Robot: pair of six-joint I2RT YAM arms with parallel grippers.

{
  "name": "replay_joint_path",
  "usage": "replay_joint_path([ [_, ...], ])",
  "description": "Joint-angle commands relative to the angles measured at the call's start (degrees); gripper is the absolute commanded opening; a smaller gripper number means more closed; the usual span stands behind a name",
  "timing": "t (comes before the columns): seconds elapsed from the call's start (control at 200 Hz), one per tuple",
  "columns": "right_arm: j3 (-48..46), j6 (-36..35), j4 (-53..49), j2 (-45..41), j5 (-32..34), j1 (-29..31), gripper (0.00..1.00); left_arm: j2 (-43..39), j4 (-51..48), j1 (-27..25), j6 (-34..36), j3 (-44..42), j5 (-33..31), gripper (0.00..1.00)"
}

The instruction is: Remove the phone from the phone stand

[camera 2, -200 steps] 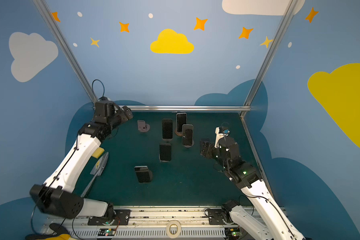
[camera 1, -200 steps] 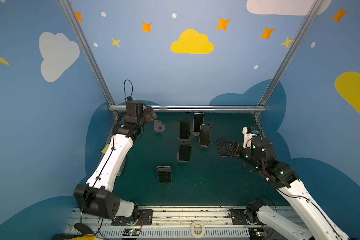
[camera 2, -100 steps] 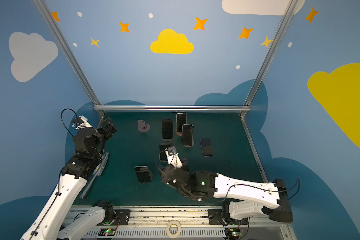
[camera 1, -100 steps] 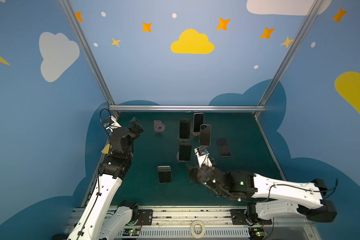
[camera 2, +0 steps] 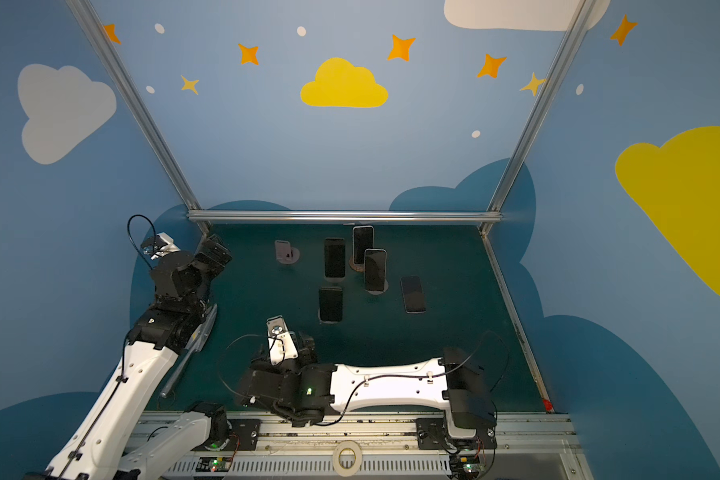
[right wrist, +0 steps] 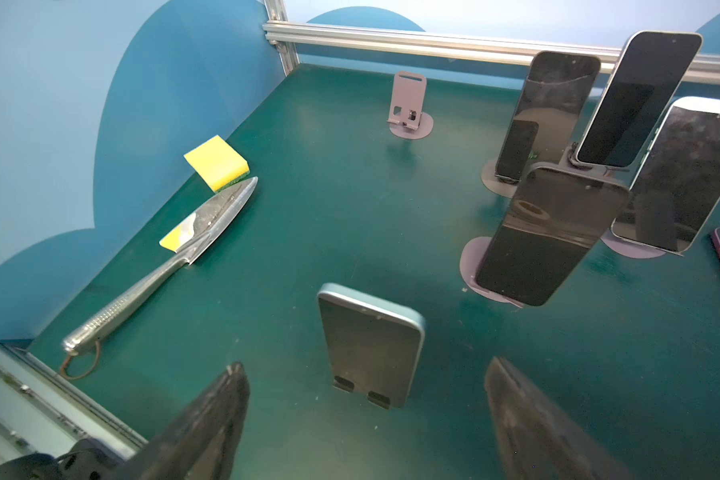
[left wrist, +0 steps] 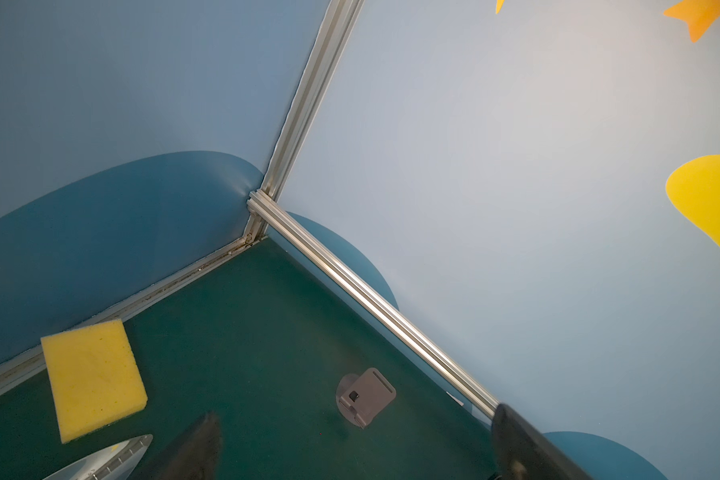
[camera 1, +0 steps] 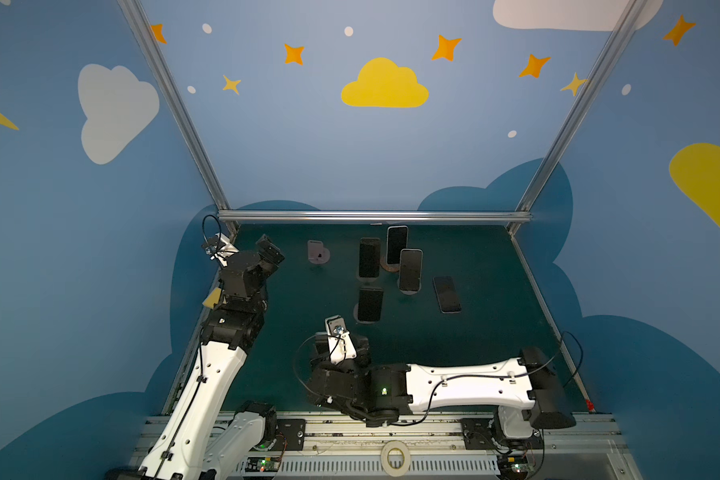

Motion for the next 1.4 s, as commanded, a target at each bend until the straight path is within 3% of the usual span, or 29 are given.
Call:
replay_joint_path([
  [0.0, 2.8, 2.9, -0.5, 1.7, 2.0, -0.3, 0.91, -0.1, 0.3, 0.2, -0.1, -0.5, 0.2, 1.0],
  [0.756, 7.0, 6.5, -2.6, 9.3, -5.0, -6.4, 0.92, 1.7, 2.6, 0.2, 0.3, -1.8, 2.2, 1.0],
  [1.392, 6.6, 6.5, 0.0, 11.5, -6.2, -7.8, 0.92, 2.4, 2.7, 0.2, 0.4, -1.8, 3.3, 1.0],
])
